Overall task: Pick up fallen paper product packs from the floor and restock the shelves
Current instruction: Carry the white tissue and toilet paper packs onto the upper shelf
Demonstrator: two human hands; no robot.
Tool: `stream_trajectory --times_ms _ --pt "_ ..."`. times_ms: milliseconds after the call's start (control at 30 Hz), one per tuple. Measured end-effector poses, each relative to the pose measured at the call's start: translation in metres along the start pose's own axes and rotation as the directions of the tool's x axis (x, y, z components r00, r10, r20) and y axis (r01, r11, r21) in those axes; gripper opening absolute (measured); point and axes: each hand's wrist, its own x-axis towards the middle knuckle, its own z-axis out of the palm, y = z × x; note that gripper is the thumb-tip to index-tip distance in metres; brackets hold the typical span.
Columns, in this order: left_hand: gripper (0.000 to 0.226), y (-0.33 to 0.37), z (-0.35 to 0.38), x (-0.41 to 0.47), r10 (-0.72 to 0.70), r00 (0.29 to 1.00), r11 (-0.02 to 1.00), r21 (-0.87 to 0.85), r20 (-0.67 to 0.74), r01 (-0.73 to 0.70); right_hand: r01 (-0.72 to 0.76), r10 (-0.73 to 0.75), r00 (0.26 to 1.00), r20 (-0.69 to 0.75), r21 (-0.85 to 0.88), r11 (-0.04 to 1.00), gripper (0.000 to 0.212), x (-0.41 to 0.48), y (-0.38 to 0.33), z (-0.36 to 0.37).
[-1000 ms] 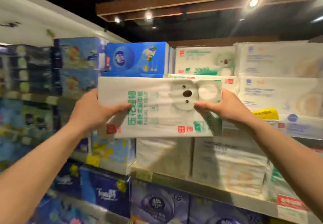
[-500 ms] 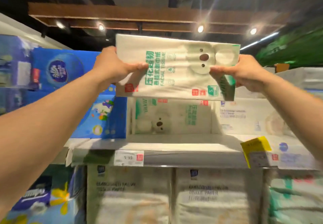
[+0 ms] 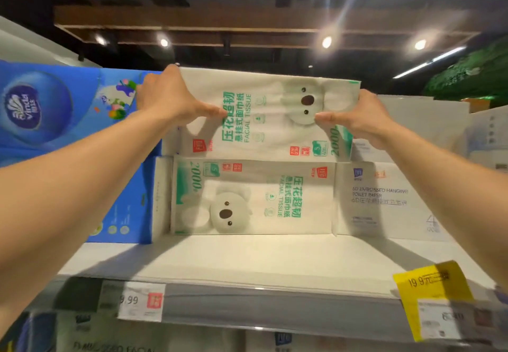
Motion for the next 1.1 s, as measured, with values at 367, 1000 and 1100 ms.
stream_trajectory --times_ms 367,1000,1100 --pt "0.106 -0.002 0.027 0.0 0.289 0.937 0.903 0.381 -0.197 -0.198 -0.083 0.021 0.992 -0.124 -0.521 0.849 0.111 0.025 0.005 0.032" --pt "0.118 -0.003 -0.053 -0.164 0.535 0.836 0.836 0.068 0.124 -0.545 0.119 -0.076 0.993 0.093 -0.698 0.706 0.112 -0.217 -0.068 -0.024" --pt "0.121 0.004 -0.069 -0.21 0.597 0.778 0.794 -0.005 0.196 -0.608 0.073 -0.001 0.996 0.094 -0.763 0.643 0.112 -0.279 -0.082 -0.051"
